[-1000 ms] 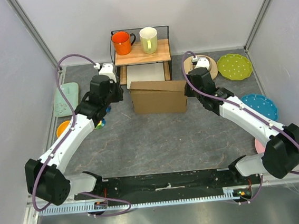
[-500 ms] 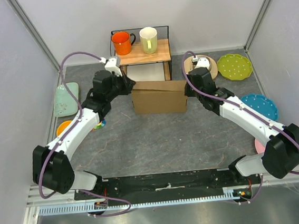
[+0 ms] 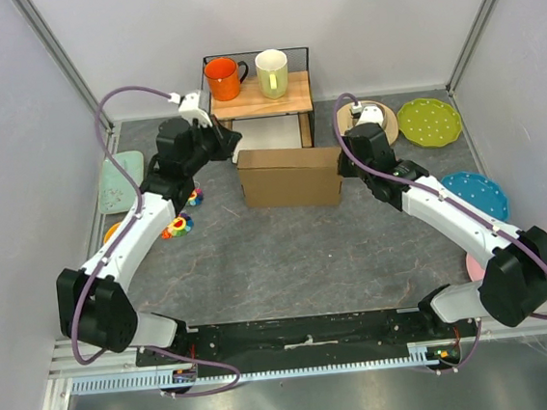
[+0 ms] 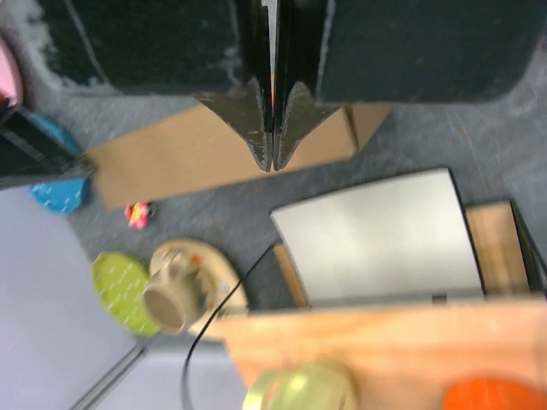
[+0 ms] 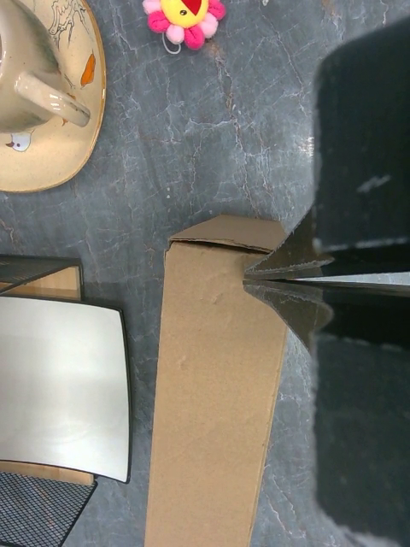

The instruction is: Fold the paper box

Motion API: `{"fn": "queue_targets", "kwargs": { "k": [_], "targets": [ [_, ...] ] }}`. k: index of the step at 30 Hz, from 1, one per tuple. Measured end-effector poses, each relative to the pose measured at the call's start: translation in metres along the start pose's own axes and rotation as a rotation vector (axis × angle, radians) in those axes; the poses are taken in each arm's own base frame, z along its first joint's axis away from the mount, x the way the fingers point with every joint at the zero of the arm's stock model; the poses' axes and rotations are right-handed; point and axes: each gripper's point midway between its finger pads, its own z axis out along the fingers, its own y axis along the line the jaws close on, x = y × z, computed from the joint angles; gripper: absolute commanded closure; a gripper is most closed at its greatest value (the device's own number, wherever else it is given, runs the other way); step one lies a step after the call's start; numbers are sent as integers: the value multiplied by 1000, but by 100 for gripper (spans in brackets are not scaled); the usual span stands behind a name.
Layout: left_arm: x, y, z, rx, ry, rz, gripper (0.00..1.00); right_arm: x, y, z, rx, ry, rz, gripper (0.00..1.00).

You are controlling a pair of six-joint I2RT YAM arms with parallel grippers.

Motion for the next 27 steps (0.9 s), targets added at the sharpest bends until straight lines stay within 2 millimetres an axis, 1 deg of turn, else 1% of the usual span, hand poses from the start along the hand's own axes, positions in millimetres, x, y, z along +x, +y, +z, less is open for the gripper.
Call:
{"fn": "queue_targets", "kwargs": {
  "k": [2, 3, 5, 6, 7, 9, 11, 13, 14, 15, 27],
  "targets": [
    [-31, -11, -3, 26, -71, 9, 98, 0, 0, 0, 0, 0, 0, 93],
    [-41, -17, -6, 44, -98, 13, 98, 0, 0, 0, 0, 0, 0, 93],
    [-51, -24, -11, 69, -130, 13, 98, 0, 0, 0, -1, 0, 0, 93],
    [-51, -25, -12, 76, -137, 10, 98, 0, 0, 0, -1, 0, 0, 93],
    [-46, -24, -12, 79, -136, 5, 98, 0, 0, 0, -2, -1, 1, 93],
    [-22, -16, -9, 73, -94, -17, 98, 0, 0, 0, -4, -2, 2, 93],
    [14, -3, -4, 53, -18, -43, 98, 1, 0, 0, -5, -4, 3, 93],
    [55, 12, 1, 24, 79, -72, 98, 0, 0, 0, -6, -5, 4, 93],
    [59, 12, 6, 44, 79, -90, 98, 1, 0, 0, -6, -5, 4, 93],
    [57, 12, 7, 49, 74, -90, 98, 1, 1, 0, -9, -6, 4, 93],
    [56, 11, 6, 69, 83, -99, 98, 2, 1, 0, -12, 7, -1, 94]
  ]
}}
